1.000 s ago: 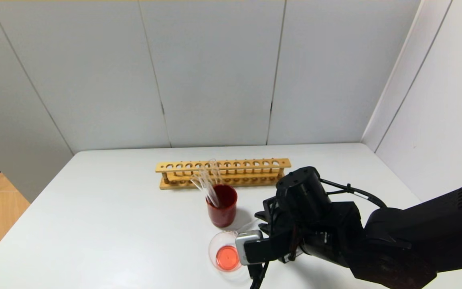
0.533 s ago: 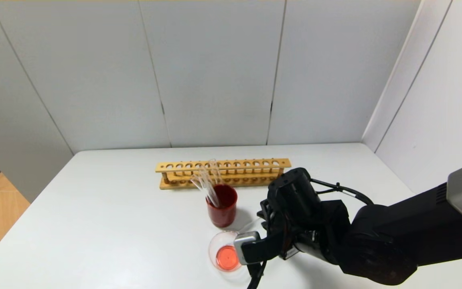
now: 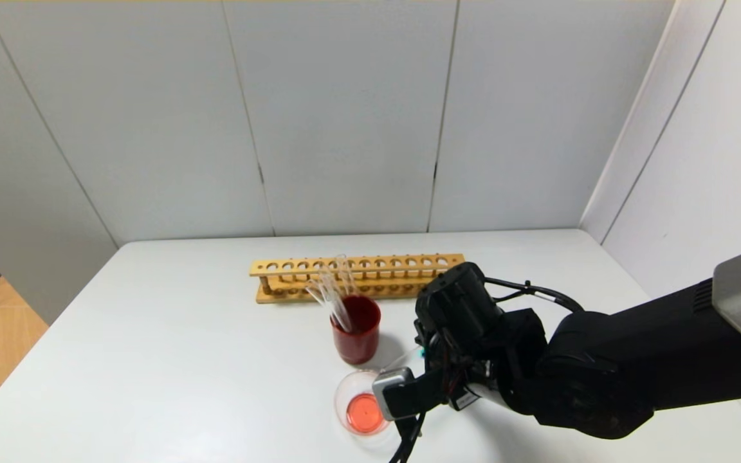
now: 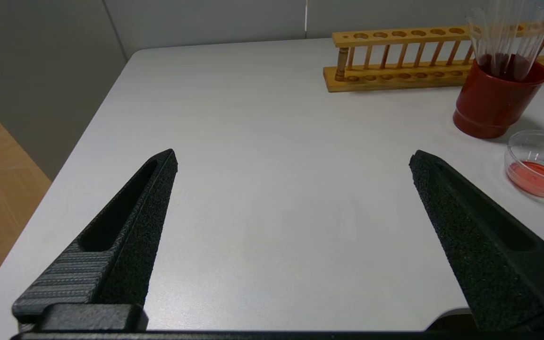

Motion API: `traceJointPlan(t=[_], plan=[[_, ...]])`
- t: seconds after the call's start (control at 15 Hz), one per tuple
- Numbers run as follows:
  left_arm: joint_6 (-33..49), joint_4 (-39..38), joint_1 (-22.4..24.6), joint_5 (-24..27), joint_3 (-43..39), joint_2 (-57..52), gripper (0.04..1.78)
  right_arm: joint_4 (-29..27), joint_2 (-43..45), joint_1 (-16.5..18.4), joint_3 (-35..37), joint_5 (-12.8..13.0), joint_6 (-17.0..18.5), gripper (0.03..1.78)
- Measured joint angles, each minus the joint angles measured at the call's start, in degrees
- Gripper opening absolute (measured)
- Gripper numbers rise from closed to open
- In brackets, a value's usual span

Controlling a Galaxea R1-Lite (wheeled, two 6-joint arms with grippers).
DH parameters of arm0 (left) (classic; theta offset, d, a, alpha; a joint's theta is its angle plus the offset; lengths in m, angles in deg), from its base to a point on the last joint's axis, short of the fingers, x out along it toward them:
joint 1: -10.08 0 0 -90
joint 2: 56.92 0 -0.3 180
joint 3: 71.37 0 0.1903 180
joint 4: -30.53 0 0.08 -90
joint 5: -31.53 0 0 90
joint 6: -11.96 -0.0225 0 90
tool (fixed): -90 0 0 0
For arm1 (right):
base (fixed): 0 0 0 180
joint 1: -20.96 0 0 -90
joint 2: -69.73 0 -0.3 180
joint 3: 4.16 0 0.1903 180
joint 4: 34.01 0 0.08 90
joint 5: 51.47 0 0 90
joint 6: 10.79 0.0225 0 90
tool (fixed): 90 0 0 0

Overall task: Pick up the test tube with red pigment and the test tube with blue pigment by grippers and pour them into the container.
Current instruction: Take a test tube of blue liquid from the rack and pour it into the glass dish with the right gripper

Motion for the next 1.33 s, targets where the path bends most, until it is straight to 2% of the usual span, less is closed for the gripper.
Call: traceJointPlan(t=[0.53,0.67,1.0,1.33], plan=[[0.0,0.0,0.0,0.0,0.0,0.0,1.74,-3.4,-0.6,-1.2,-3.0,0.4,-1.6,0.32],[0.0,0.0,0.0,0.0,0.0,0.0,1.74,-5.2,-0.8,-1.9,-3.8,1.9,-1.7,0.32],[0.0,0.0,0.0,0.0,0.0,0.0,1.74,-8.9,-2.0,-2.3,-7.8,2.4,-1.9,0.32],[0.0,0.0,0.0,0.0,0.0,0.0,1.74,-10.9,-3.1,-3.1,-10.3,5.4,-3.7,0.32]])
